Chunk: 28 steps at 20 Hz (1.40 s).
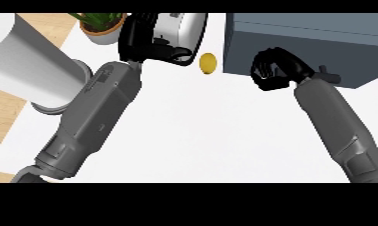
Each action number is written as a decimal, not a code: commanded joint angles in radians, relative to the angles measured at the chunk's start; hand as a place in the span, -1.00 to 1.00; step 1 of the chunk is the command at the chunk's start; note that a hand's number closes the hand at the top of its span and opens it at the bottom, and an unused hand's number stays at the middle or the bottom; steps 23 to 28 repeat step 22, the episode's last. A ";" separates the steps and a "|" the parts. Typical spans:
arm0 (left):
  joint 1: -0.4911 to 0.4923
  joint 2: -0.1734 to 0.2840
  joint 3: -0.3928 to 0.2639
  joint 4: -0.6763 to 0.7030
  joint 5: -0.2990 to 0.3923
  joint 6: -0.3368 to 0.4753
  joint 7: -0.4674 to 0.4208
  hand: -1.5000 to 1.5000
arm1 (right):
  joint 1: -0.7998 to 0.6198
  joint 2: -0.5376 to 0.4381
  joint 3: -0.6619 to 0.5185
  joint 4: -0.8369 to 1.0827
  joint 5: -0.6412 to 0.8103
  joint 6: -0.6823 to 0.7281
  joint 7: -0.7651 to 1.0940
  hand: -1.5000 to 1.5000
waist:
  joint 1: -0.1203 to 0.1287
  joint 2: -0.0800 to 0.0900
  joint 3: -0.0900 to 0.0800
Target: Pick up the cup, place it into the drawer and close the drawer
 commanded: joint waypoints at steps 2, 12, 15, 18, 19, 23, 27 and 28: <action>0.044 0.011 -0.013 -0.043 -0.002 -0.026 0.003 -1.00 | -0.142 -0.059 -0.101 0.104 -0.029 -0.062 0.038 1.00 | 0.041 0.017 0.001; 0.077 0.048 -0.020 -0.075 0.003 -0.080 0.021 -1.00 | -0.182 -0.142 -0.156 0.053 -0.109 0.064 0.055 1.00 | 0.067 0.024 -0.002; 0.095 0.067 -0.018 -0.079 0.011 -0.109 0.034 -1.00 | -0.175 -0.158 -0.166 0.030 -0.128 0.089 0.059 1.00 | 0.076 0.024 -0.003; 0.098 0.053 -0.023 -0.090 0.012 -0.111 0.030 -1.00 | -0.168 -0.176 -0.175 0.011 -0.149 0.133 0.059 1.00 | 0.077 0.026 -0.002; 0.093 0.070 -0.017 -0.100 0.014 -0.116 0.035 -1.00 | -0.151 -0.178 -0.174 0.012 -0.151 0.136 0.059 1.00 | 0.087 0.023 -0.001; 0.113 0.067 -0.025 -0.096 0.010 -0.126 0.030 -1.00 | -0.154 -0.187 -0.173 -0.008 -0.159 0.162 0.070 1.00 | 0.085 0.029 -0.003; 0.113 0.067 -0.025 -0.096 0.010 -0.126 0.030 -1.00 | -0.154 -0.187 -0.173 -0.008 -0.159 0.162 0.070 1.00 | 0.085 0.029 -0.003; 0.113 0.067 -0.025 -0.096 0.010 -0.126 0.030 -1.00 | -0.154 -0.187 -0.173 -0.008 -0.159 0.162 0.070 1.00 | 0.085 0.029 -0.003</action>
